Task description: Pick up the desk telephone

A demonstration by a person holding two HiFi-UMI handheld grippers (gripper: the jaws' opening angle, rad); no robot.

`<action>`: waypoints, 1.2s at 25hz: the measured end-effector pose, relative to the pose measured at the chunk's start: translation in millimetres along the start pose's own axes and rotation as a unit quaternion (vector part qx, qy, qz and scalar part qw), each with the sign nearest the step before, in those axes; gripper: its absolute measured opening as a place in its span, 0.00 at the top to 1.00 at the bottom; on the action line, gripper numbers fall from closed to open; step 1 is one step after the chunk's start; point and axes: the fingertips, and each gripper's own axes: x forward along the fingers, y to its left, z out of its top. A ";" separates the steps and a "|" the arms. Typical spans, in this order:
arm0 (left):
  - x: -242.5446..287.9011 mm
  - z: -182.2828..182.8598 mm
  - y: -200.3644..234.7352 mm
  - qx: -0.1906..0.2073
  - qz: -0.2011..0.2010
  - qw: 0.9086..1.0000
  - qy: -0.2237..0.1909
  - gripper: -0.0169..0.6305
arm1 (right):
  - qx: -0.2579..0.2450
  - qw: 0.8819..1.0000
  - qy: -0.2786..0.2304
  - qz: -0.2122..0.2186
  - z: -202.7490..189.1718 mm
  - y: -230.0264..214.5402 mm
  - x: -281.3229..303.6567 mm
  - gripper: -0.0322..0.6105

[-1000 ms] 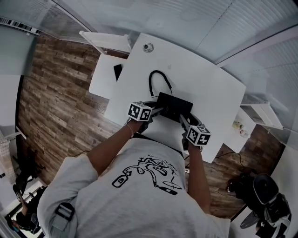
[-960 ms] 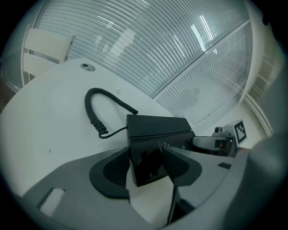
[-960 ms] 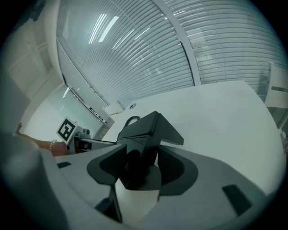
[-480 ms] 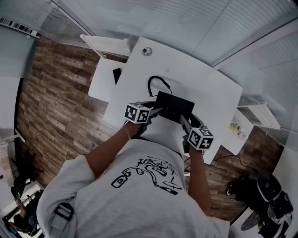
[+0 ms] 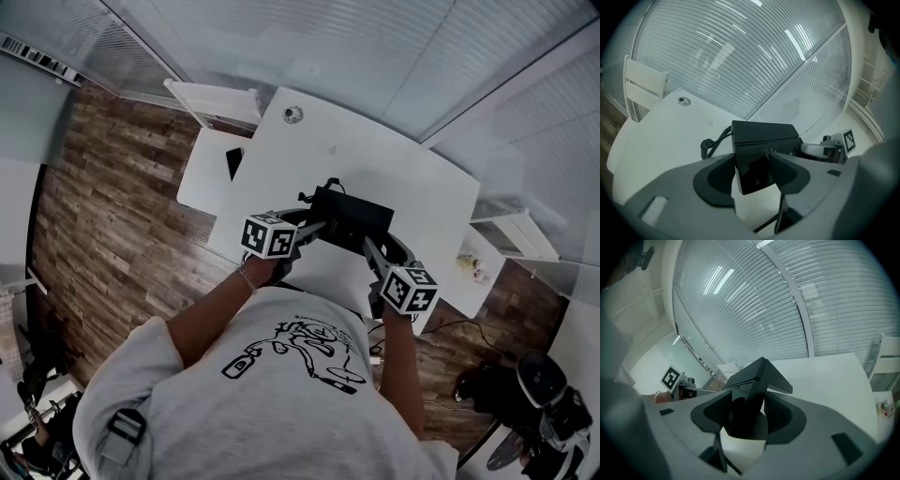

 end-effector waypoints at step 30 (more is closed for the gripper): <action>-78.3 72.9 -108.7 0.046 -0.014 0.998 -0.048 0.63 | -0.040 0.996 -0.084 -0.002 96.2 68.5 -104.0 0.64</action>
